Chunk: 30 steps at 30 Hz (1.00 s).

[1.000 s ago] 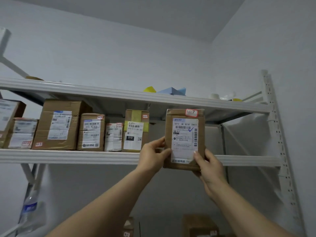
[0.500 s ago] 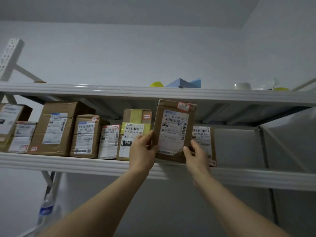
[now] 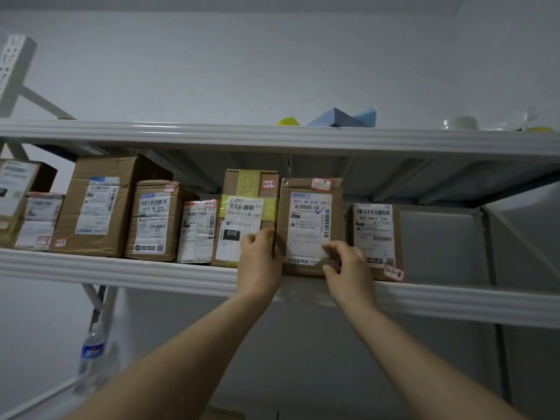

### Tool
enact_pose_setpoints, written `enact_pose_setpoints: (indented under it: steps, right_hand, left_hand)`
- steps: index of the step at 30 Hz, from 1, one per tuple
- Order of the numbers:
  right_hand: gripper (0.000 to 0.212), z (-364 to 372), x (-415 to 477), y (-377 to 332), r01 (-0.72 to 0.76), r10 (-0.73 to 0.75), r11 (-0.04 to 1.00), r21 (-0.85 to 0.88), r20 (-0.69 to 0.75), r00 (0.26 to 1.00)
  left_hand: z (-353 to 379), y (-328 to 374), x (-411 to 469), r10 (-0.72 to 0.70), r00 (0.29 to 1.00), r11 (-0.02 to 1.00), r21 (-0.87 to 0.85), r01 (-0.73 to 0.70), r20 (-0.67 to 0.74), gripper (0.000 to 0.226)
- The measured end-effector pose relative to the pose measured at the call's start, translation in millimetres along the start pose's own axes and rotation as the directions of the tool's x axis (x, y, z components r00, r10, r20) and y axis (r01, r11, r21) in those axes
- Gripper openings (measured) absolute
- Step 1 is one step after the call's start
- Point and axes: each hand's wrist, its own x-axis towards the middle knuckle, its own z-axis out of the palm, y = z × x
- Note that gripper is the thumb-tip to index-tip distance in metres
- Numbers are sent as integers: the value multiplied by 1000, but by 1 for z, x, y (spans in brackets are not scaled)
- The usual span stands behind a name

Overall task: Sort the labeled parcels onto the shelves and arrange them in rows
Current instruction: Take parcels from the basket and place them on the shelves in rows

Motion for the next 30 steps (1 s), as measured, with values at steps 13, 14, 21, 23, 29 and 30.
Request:
enact_pose_setpoints:
  steps: [13,14,21,23,29,30]
  right_hand:
    - [28,15,9,4,-95,97,984,-148,11,995]
    - [28,16,9,4,-92,96,983,-159,18,995]
    - [42,20,8,5,-51,71,973,-224,78,994]
    - [49,15,3,5,-49,60,980,-195,54,997]
    - [54,-23,-36,3,-84,65,954,-286,-78,995]
    - [53,-31,-47,2,-95,68,942,-321,-95,993]
  left_hand:
    - [19,-18,4,161,964,929,297,-221,212,33]
    - [19,-18,4,150,960,923,315,-222,235,33]
    - [18,-19,1,115,949,916,338,-216,295,38]
    - [16,-16,-3,132,956,925,314,-214,261,37]
    - [11,3,-35,273,929,934,163,-318,248,35]
    - [10,5,-41,289,916,931,140,-336,278,34]
